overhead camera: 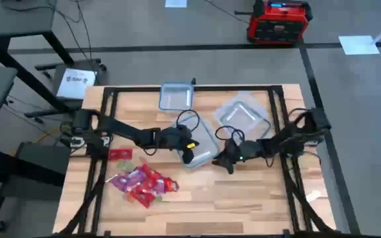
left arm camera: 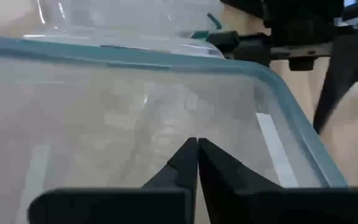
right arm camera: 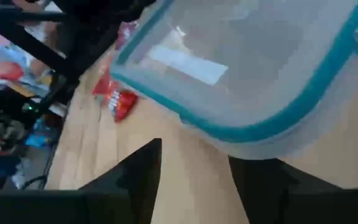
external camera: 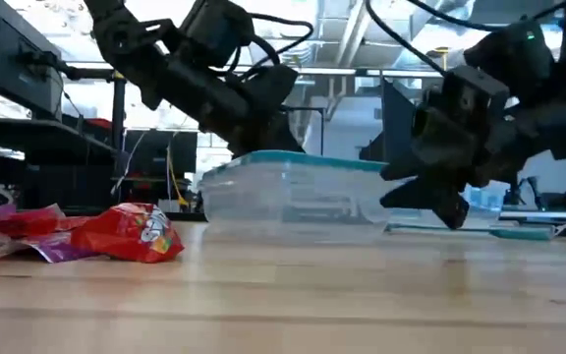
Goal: Sort candy
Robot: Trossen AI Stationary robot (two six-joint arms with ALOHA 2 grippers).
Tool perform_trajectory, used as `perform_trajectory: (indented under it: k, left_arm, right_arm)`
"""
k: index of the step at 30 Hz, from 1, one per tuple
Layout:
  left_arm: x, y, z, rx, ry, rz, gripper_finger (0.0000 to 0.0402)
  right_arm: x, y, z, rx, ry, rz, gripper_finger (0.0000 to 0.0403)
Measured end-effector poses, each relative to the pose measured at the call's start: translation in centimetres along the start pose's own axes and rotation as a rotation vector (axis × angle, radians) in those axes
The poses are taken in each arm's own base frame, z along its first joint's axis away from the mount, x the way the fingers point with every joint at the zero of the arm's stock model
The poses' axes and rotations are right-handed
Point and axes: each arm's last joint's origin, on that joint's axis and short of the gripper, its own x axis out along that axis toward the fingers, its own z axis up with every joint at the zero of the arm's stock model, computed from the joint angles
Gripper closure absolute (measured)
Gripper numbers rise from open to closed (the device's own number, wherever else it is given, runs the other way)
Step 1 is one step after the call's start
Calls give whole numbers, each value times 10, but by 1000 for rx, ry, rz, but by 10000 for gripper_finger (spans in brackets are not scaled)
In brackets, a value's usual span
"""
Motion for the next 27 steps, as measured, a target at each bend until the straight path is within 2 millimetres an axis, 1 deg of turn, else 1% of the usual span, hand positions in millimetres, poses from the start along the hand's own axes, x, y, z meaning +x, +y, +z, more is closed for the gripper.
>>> perform_trajectory:
  k: [5,8,10,13,16,20,24,27]
  left_arm:
    - [0,1,-1,2,11,4,402]
    - [0,1,-2,3,21,8,402]
    - [0,1,-3,5,30,12,402]
    - [0,2,-4,6,38,19,402]
    - [0,2,-6,8,56,26,402]
    - [-1,2,-6,6,66,27,402]
    - [0,2,-8,8,80,34,402]
    - [-1,2,-9,9,88,32,402]
  right_arm:
    - [5,-2,-4,-3,-46,43,243]
    - [12,-3,-6,4,-57,53,250]
    - [18,-3,-6,46,-61,53,255]
    - [29,0,-3,101,-79,68,259]
    - [37,6,0,85,-97,94,260]
    - [38,10,1,29,-138,80,260]
    - [32,7,-6,-6,-185,-13,260]
    - [28,10,-9,-72,-223,-52,260]
